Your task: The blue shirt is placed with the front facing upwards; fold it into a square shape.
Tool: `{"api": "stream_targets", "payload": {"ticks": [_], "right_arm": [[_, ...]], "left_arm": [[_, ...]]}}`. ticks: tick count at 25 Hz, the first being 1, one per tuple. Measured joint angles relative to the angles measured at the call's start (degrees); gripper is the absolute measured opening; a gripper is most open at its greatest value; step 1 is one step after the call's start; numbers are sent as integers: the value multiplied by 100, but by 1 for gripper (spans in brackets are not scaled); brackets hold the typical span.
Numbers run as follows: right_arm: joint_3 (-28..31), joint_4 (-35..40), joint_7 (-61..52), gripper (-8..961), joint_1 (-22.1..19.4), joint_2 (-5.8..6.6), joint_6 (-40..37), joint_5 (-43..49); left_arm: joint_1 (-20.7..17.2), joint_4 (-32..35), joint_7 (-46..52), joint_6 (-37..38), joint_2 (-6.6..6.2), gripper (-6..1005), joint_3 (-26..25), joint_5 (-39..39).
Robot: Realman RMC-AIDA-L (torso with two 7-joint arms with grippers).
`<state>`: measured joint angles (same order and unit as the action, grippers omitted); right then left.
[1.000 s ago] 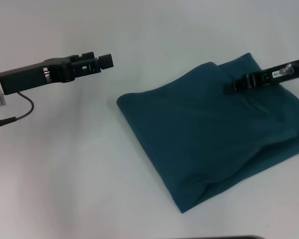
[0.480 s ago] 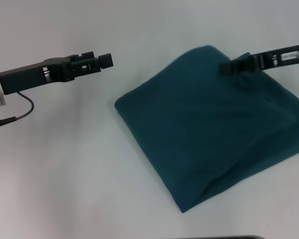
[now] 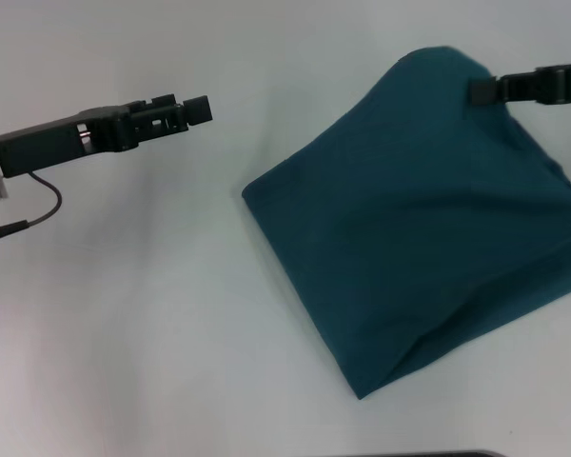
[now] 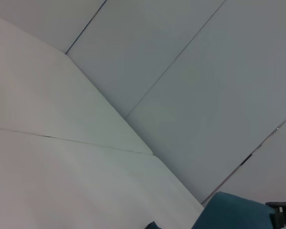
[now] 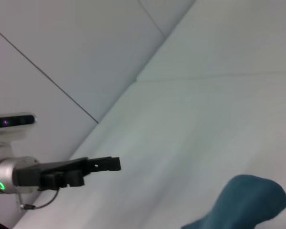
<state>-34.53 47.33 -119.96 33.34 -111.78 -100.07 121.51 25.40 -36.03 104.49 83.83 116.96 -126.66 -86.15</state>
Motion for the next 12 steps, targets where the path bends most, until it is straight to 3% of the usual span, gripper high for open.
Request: {"api": "stream_targets", "payload": {"ticks": [12], "right_arm": [[179, 103, -63, 31, 58, 71, -520, -18]], "left_arm": [[0, 0, 19, 18, -29, 948, -44, -3]]}}
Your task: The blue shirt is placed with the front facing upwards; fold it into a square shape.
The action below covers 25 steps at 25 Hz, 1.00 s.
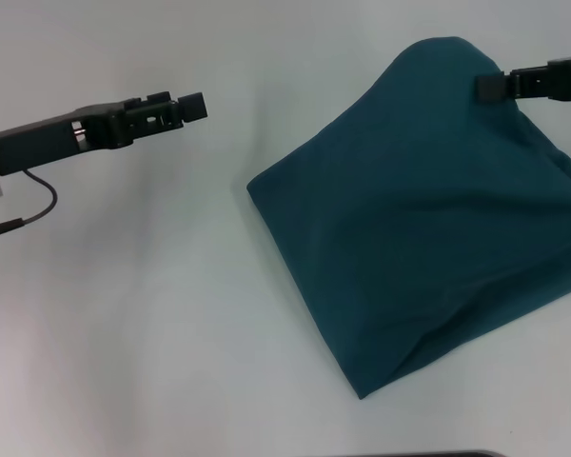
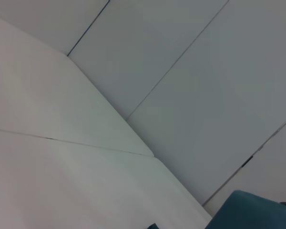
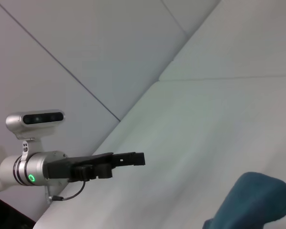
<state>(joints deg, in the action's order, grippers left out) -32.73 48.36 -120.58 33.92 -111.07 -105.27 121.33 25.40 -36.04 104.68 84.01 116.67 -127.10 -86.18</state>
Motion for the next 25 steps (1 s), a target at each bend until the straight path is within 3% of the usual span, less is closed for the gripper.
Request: {"api": "stream_targets", "payload": {"ticks": [14, 25], "right_arm": [[250, 7, -158, 32, -369, 133, 179, 79], [208, -61, -414, 31, -418, 86, 883, 784]], "left_arm": [[9, 0, 65, -41, -4, 947, -70, 14], [7, 10, 83, -41, -4, 946, -69, 14]]}}
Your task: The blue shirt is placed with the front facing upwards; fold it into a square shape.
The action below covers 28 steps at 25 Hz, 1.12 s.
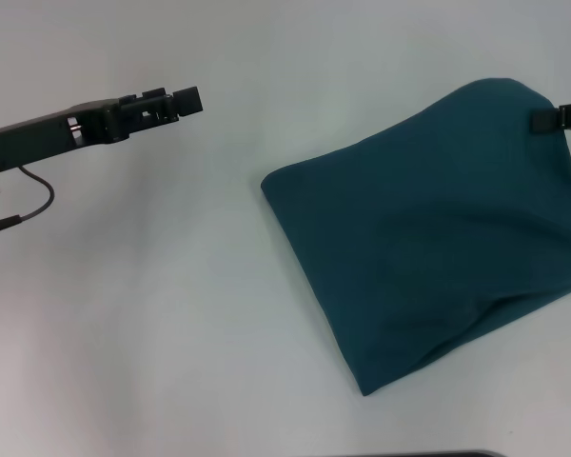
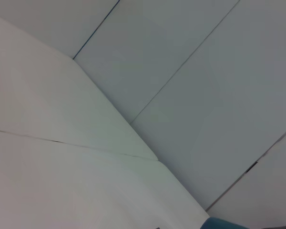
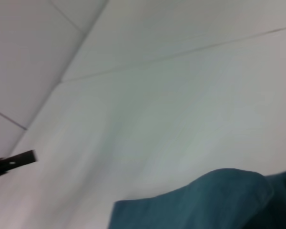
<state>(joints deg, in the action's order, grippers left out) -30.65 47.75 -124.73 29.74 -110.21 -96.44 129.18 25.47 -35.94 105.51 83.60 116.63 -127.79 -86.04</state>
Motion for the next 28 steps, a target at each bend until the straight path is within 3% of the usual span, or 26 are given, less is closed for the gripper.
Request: {"api": "stream_targets", "payload": {"ticks": [6, 13, 17, 22, 28], "right_arm": [[-24, -133, -21, 31, 6, -56, 437, 256], [-33, -400, -38, 117, 128, -128, 1084, 621], [123, -292, 34, 166, 69, -197, 1521, 353], [123, -262, 158, 401, 77, -196, 1611, 132], [100, -230, 276, 514, 124, -194, 1135, 111]], "left_arm": [[3, 78, 5, -8, -6, 946, 0, 2], [2, 86, 5, -27, -9, 945, -1, 62], [2, 89, 5, -94, -9, 944, 0, 96], [5, 108, 5, -143, -9, 944, 0, 121], [26, 108, 5, -100, -5, 943, 0, 110]]}}
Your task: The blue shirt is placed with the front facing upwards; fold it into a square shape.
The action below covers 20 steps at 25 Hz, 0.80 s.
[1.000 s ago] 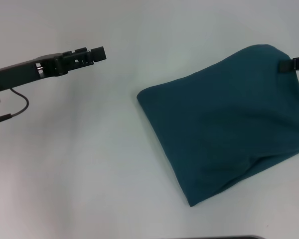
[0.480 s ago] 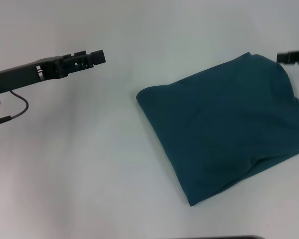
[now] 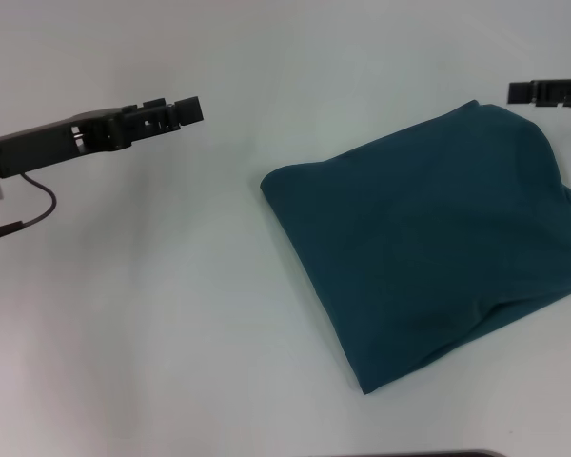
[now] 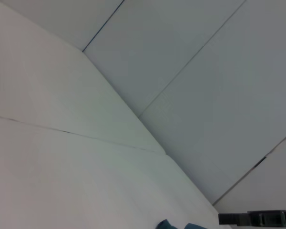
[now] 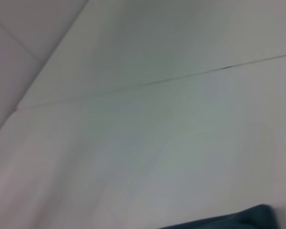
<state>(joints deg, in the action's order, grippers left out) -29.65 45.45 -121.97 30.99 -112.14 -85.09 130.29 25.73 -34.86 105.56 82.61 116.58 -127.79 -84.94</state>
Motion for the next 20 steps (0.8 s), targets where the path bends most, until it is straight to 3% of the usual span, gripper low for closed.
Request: {"api": "stream_targets", "payload": {"ticks": [5, 10, 15, 20], "right_arm": [[-12, 7, 111, 609, -44, 17, -497, 7], [-13, 9, 125, 825, -295, 86, -756, 59], [92, 14, 220, 824, -628, 207, -1010, 36], [146, 17, 233, 825, -835, 300, -1177, 54]], "left_arm": [[109, 21, -20, -40, 67, 942, 40, 34], [316, 175, -37, -270, 146, 942, 60, 185], [558, 288, 8, -547, 320, 941, 65, 615], [722, 306, 199, -792, 403, 941, 70, 1004]]}}
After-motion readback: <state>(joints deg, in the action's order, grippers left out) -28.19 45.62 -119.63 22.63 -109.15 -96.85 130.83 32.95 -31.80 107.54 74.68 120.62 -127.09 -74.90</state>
